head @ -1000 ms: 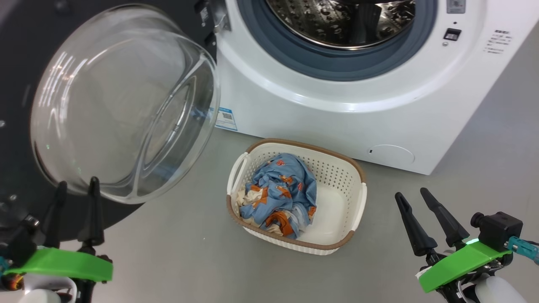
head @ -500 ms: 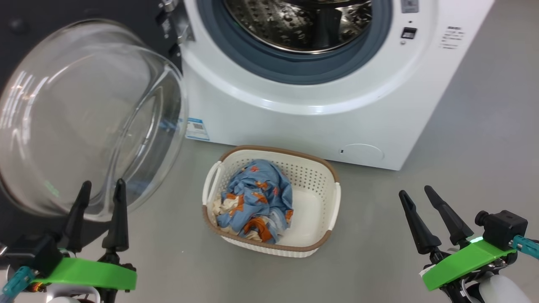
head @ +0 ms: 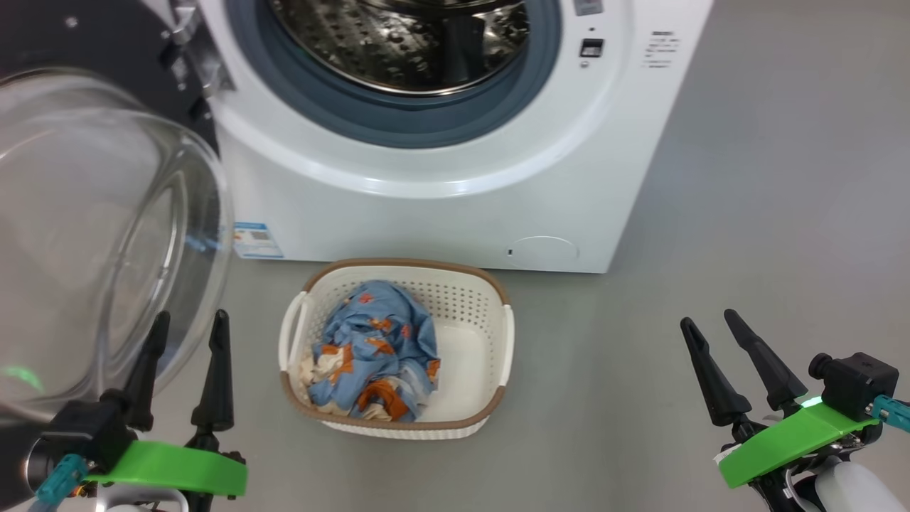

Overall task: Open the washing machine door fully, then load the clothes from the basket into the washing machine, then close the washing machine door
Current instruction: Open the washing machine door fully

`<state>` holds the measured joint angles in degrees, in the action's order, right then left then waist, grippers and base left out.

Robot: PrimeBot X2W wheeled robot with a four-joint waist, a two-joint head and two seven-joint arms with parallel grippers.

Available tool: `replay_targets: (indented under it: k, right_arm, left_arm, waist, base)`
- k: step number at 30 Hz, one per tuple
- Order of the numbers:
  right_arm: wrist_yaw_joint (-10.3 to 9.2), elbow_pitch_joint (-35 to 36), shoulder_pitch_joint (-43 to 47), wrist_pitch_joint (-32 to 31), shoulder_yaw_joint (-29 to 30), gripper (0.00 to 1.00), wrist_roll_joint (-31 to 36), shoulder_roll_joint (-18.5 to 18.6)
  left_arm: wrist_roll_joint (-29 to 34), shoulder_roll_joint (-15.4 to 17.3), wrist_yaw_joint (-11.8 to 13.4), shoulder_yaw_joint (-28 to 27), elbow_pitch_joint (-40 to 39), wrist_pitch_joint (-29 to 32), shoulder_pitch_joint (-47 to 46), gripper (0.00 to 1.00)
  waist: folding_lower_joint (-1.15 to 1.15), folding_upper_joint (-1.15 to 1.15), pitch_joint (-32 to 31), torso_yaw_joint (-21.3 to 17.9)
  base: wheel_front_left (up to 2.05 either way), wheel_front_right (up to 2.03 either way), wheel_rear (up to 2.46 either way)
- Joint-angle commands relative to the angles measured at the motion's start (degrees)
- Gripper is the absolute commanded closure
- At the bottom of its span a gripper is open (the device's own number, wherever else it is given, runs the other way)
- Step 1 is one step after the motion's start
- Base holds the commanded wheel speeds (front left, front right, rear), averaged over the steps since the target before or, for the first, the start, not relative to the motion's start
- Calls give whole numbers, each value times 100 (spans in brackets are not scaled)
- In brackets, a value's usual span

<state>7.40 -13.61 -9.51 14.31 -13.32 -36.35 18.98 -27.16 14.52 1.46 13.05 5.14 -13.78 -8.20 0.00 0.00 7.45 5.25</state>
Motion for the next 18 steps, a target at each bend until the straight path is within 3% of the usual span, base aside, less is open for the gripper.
replay_targets:
  k: [1,18]
  right_arm:
    - [9,147,-122,69,-61,0,48,107]
    - [9,154,-42,69,203,0,216,173]
  left_arm:
    - [81,132,62,-203,-77,-77,-32,0]
    - [315,-99,20,-467,79,-120,301,0]
  waist:
    - [0,0,-36,-213]
    - [0,0,-188,-706]
  base:
    - [0,0,0]
    - [0,0,0]
